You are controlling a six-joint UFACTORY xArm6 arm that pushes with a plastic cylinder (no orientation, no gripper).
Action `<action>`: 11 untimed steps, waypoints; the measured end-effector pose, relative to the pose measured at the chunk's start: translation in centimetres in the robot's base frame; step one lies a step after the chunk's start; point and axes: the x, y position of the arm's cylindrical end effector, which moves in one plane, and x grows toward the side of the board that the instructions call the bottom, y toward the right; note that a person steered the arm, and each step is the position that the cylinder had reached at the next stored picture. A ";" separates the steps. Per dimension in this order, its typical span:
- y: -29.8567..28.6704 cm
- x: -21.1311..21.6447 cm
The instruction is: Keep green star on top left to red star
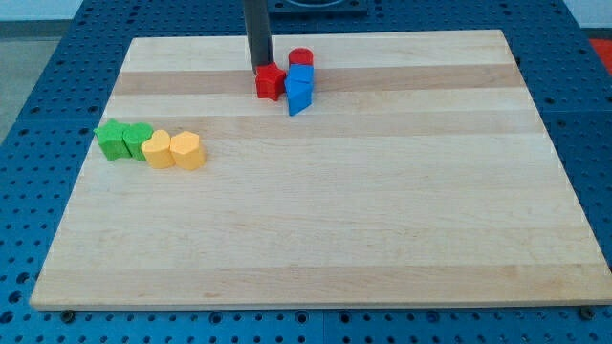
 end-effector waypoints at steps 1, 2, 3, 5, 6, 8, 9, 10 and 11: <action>-2.2 -0.2; -9.9 -1.4; -22.1 1.6; -22.0 3.3; -22.0 9.2; -21.4 17.7; -18.4 17.6; -16.6 13.0; -13.7 10.0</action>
